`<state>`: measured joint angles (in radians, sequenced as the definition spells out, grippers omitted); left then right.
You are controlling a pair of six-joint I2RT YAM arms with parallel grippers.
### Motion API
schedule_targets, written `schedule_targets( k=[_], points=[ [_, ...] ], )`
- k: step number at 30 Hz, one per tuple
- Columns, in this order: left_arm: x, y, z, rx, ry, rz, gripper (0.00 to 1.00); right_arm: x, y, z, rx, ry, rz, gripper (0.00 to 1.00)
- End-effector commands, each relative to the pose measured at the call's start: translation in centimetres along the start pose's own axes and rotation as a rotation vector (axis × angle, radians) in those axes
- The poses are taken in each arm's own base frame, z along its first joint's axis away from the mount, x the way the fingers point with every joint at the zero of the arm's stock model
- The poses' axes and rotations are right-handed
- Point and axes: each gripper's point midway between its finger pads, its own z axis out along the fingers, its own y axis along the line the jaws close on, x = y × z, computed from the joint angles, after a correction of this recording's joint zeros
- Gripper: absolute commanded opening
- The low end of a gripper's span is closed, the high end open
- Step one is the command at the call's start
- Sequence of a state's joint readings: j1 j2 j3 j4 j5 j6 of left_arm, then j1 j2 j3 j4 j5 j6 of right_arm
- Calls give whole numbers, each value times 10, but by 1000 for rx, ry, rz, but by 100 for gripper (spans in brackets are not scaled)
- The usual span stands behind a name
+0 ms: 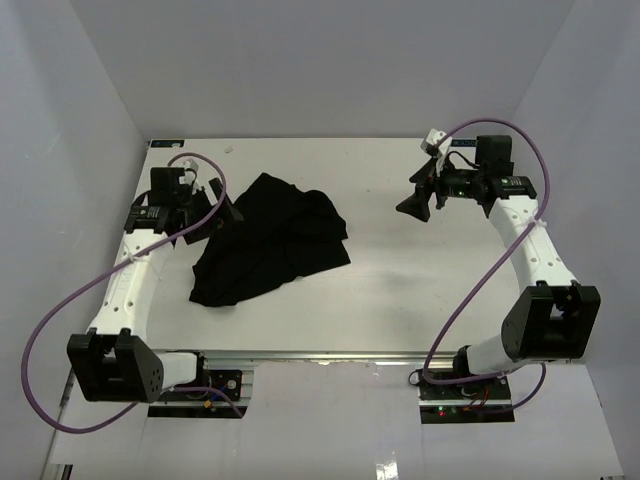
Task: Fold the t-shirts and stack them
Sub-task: Flatten out the tshirt
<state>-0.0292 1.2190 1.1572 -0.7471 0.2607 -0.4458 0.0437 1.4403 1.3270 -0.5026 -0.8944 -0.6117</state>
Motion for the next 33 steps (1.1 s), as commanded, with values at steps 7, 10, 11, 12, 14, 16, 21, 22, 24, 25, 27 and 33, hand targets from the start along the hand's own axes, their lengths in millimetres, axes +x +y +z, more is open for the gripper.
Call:
schedule_targets(
  k=[7,10,11,12,14,16,21,22,24,25,27,33],
  points=[
    [33,47,0,-306,186,-3,98,19,17,18,-144,-55,5,100],
    [50,48,4,-366,235,16,98,23,20,21,-163,-57,16,100],
    [54,47,4,-381,238,-1,98,24,20,22,-165,-56,17,100],
    [61,46,5,-399,249,13,98,27,22,22,-168,-51,22,100],
    [67,48,3,-413,259,10,98,28,24,23,-169,-49,21,100],
    [69,53,1,-438,242,0,98,33,26,24,-173,-44,26,100],
    [68,56,-1,-464,218,-41,98,41,35,27,-193,-35,33,100],
    [76,57,-3,-461,226,-72,98,43,38,29,-203,-34,27,100],
    [83,61,-6,-464,224,-100,98,45,41,30,-208,-31,20,100],
    [83,63,-7,-464,209,-135,98,47,44,32,-214,-27,22,100],
    [82,67,-14,-451,189,-178,98,51,47,36,-222,-18,28,100],
    [68,71,-24,-409,148,-282,96,55,61,53,-260,13,-16,100]
  ],
)
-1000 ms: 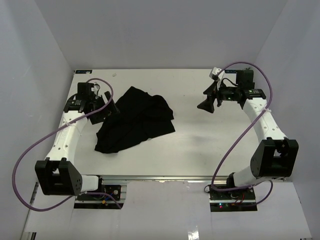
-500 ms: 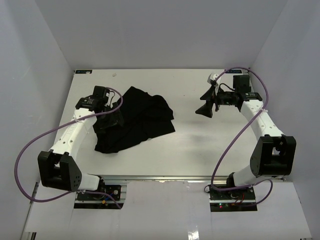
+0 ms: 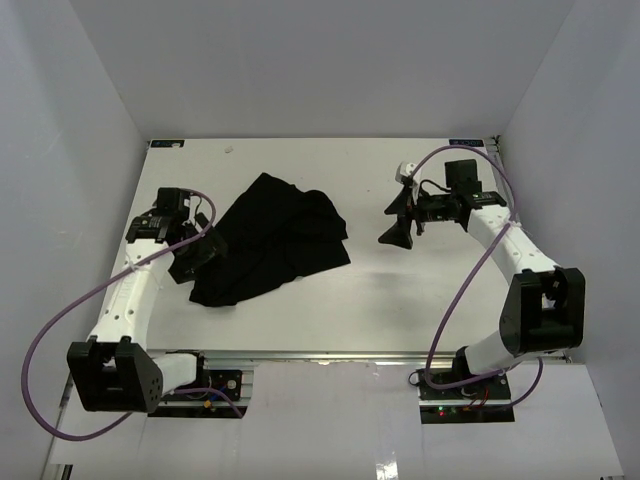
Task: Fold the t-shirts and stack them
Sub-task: Flatten out the tshirt
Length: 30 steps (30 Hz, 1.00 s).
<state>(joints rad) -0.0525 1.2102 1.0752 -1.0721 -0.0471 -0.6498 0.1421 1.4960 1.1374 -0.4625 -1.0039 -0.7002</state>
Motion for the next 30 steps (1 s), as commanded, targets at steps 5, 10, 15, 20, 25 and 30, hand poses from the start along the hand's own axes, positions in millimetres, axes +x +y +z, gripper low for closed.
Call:
schedule_targets(
  k=[5,10,15,20,25,30],
  points=[
    [-7,1,-10,76,2,-165,95,-5,6,25,-64,-4,-62,100],
    [-7,6,-5,68,16,-246,93,-9,1,29,-68,-6,-68,100],
    [4,14,4,75,48,-311,90,-6,-2,30,-67,0,-58,100],
    [17,21,17,64,70,-338,86,-2,-3,33,-69,2,-31,100],
    [22,33,38,16,59,-334,82,0,-6,35,-70,7,-20,100],
    [13,37,51,-3,18,-318,80,0,-10,36,-71,17,-18,100]
  ],
)
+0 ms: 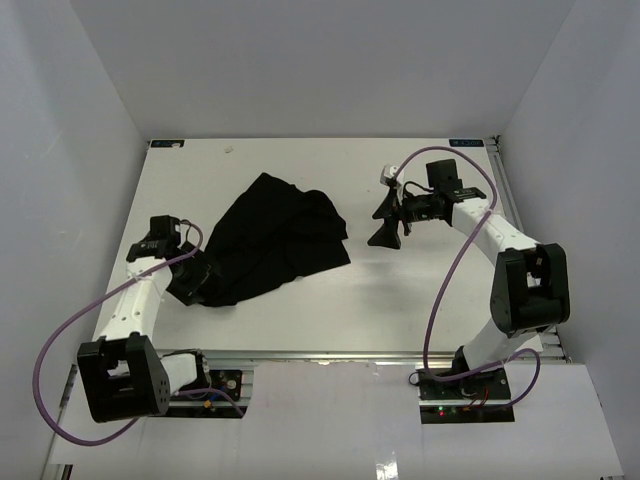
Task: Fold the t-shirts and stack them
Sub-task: Flatten out the tshirt
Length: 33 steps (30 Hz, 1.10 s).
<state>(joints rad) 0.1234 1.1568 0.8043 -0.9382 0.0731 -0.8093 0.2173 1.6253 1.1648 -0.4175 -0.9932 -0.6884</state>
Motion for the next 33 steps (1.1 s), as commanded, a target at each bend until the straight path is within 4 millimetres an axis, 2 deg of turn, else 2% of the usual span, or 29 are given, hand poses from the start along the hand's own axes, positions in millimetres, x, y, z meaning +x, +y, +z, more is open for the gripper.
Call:
schedule_targets(
  k=[1,6,10,11,16,26,33],
  points=[
    [-22,-7,6,14,-88,8,78,-17,-7,-2,9,-16,-52,100],
    [-31,1,10,-16,-116,25,77,-16,-8,-1,11,-12,-42,100],
    [-28,8,16,-22,-105,12,74,-12,-9,0,11,-6,-26,100],
    [-24,6,18,-2,-82,10,72,-12,-8,0,10,-5,-26,100],
    [-29,2,27,34,-75,-4,68,-11,-10,0,10,-3,-24,100],
    [-23,0,38,71,-44,5,60,-11,-11,0,13,8,-25,100],
    [-15,11,45,51,-32,0,56,-12,-10,-1,15,7,-25,100]
  ],
)
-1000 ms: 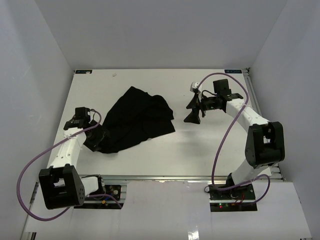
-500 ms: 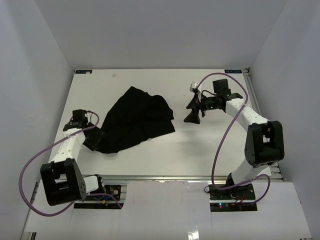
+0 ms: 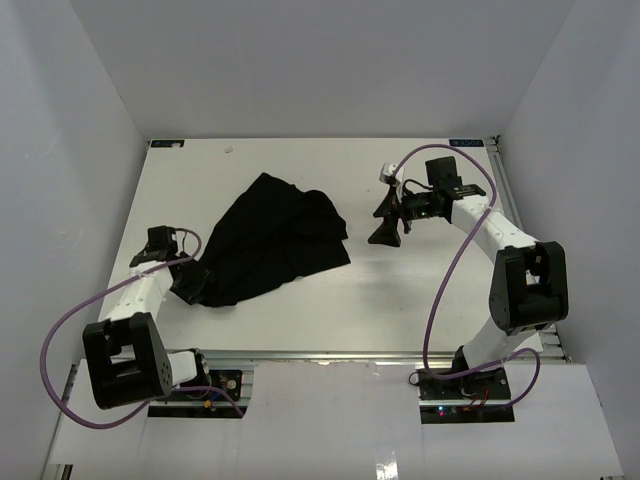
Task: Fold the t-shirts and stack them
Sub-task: Flatten out the tshirt
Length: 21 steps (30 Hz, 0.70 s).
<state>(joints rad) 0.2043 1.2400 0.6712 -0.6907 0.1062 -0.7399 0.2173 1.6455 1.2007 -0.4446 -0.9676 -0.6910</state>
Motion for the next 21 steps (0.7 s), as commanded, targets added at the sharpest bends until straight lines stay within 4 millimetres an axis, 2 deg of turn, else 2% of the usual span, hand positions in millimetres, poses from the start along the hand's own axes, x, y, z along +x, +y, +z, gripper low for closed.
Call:
schedule_targets(
  k=[1,4,11,21],
  points=[
    [0,2,0,17,-11,1,56,-12,-3,-1,1,-13,-32,100],
    [1,6,2,10,-15,-4,55,-11,-3,-2,1,-11,-35,100],
    [-1,3,0,29,-37,-8,45,-9,-2,-3,2,-5,-36,100],
    [-9,-15,-20,107,-64,2,23,-9,1,-4,7,-1,-47,100]
  ],
)
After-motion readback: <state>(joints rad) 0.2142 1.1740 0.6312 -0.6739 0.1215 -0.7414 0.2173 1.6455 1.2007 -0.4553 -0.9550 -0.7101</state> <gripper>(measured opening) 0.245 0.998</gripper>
